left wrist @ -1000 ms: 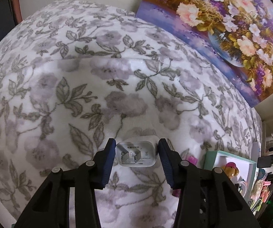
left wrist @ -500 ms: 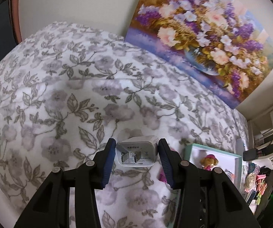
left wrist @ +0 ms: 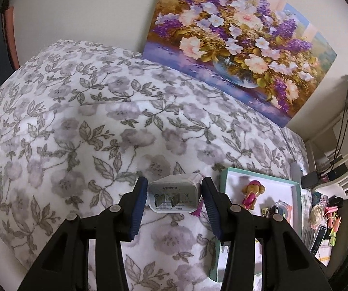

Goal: Organize rigid objects
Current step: 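Carry the plug with the left tool while the right tool carries the tube over the tray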

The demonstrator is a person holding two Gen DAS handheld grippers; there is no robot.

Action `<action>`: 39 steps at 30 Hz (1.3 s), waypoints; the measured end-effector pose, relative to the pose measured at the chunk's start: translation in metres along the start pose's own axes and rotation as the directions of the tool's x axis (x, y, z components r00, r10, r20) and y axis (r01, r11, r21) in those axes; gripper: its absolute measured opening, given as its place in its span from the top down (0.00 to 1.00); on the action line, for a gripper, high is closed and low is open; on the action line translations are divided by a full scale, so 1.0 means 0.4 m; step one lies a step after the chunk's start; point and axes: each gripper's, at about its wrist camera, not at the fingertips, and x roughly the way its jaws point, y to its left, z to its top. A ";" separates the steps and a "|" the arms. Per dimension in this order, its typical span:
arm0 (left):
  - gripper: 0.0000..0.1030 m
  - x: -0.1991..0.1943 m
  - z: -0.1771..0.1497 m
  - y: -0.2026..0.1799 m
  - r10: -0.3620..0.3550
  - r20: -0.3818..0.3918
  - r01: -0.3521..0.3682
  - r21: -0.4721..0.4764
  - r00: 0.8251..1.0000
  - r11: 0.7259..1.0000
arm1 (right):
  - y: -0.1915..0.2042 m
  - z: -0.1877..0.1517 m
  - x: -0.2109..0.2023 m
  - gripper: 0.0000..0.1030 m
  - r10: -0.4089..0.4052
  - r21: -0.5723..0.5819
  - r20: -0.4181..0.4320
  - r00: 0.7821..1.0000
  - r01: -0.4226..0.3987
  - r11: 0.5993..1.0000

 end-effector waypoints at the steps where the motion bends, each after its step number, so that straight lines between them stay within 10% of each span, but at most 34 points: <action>1: 0.54 -0.002 -0.004 -0.004 -0.001 -0.001 0.001 0.005 1.000 1.000 | -0.005 -0.001 -0.003 0.75 0.007 0.007 -0.002 1.000 -0.006 1.000; 15: 0.54 0.001 -0.009 -0.019 -0.002 -0.017 0.003 0.024 1.000 1.000 | -0.079 0.008 0.001 0.75 0.020 0.080 -0.025 0.999 -0.017 0.997; 28: 0.54 0.052 0.007 0.068 0.053 -0.076 -0.059 -0.081 0.996 0.995 | 0.046 0.035 0.140 0.74 0.047 -0.018 -0.085 0.995 -0.049 0.999; 32: 0.54 0.086 0.008 0.089 0.056 -0.113 -0.068 -0.110 0.992 0.992 | 0.068 0.042 0.198 0.54 0.031 -0.035 -0.116 0.993 -0.035 0.999; 39: 0.54 0.132 0.010 0.127 0.050 -0.164 -0.078 -0.168 0.985 0.983 | 0.087 0.051 0.264 0.53 -0.015 -0.068 -0.146 0.989 0.005 0.998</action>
